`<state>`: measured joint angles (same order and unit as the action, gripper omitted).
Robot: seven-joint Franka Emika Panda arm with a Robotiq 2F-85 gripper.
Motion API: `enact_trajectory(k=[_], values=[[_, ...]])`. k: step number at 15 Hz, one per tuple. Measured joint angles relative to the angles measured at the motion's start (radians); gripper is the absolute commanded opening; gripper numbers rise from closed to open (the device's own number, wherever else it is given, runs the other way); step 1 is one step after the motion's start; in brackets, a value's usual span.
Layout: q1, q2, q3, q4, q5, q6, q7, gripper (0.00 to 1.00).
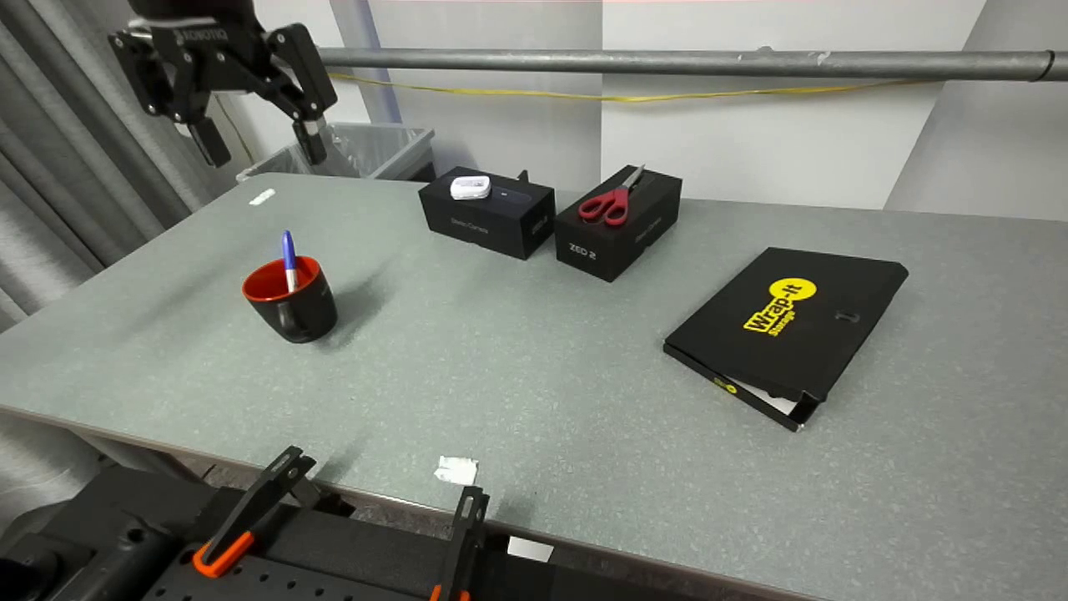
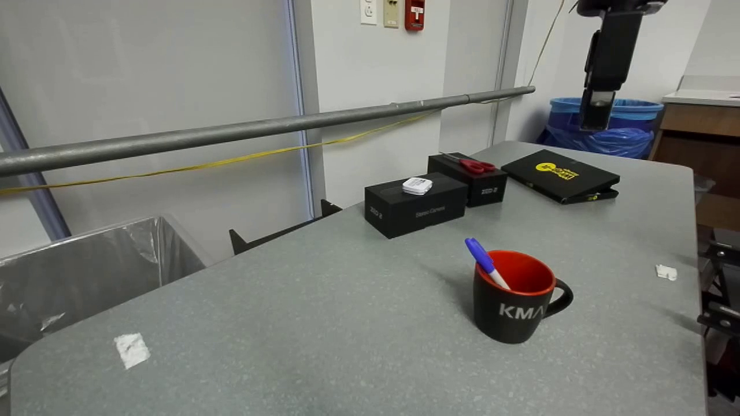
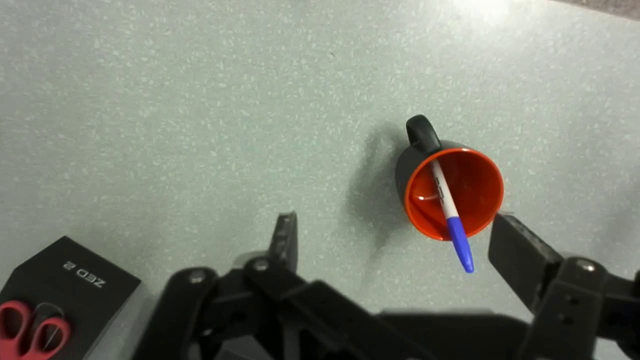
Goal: Take the marker from the cup and put it on the table
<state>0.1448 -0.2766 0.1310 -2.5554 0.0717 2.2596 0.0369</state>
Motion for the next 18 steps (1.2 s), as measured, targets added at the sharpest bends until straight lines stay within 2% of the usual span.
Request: enact_trajectory(k=[9, 12, 18], values=[[-0.003, -0.007, -0.006, 0.001, -0.002, 0.007, 0.002, 1.0], [0.0, 0.05, 0.016, 0.001, -0.002, 0.102, 0.003, 1.0], [0.032, 0.256, 0.071, 0.028, -0.008, 0.364, 0.004, 1.0]])
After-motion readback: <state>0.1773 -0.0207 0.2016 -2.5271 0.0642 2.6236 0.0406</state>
